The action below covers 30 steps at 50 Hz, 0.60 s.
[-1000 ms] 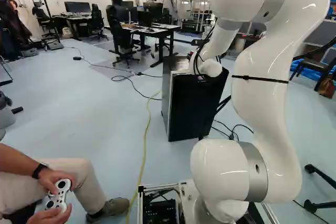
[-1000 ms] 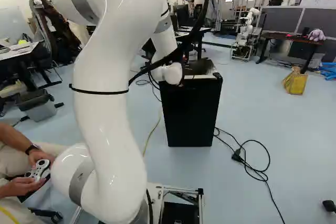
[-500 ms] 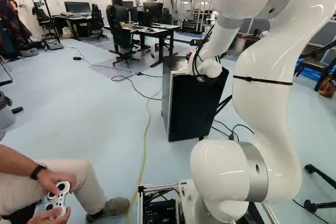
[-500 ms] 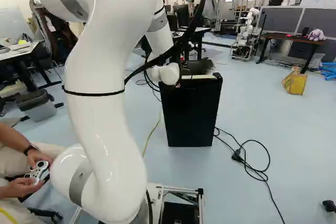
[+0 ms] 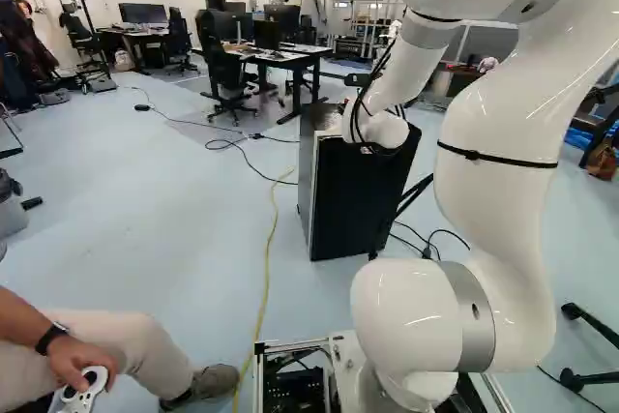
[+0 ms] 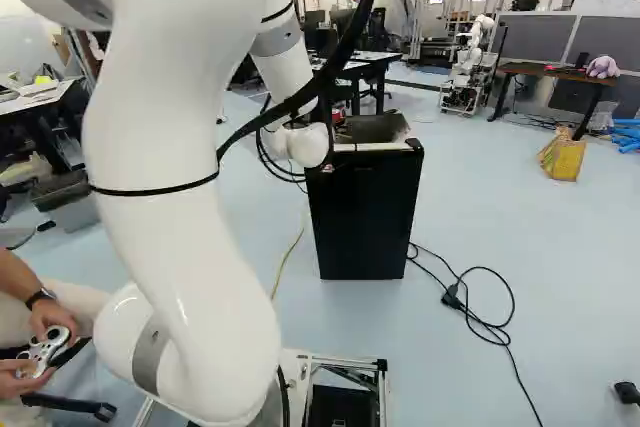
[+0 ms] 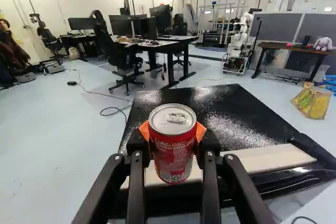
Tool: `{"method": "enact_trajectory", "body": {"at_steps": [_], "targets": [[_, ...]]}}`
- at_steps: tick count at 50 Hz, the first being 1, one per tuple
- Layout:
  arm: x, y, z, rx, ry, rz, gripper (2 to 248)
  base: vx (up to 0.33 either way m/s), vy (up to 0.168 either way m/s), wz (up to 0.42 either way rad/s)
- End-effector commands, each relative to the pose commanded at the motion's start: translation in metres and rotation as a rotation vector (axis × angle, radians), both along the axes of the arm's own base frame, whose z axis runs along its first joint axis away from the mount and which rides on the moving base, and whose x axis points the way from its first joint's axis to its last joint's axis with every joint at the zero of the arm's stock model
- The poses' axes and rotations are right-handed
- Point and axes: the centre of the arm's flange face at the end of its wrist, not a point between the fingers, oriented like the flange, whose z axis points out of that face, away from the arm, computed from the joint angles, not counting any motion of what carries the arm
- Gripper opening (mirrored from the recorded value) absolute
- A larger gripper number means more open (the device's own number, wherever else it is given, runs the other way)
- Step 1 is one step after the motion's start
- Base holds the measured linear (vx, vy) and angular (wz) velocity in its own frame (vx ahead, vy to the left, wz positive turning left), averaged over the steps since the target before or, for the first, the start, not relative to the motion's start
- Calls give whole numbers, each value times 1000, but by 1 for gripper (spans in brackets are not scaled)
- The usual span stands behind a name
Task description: Grab a drink from the fridge
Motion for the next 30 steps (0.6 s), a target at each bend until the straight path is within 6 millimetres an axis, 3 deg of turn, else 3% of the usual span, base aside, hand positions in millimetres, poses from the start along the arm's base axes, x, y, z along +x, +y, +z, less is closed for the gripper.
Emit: {"method": "enact_trajectory", "body": {"at_steps": [30], "targets": [[-95,44,-4,-9,58,17,98,0,0,0]]}}
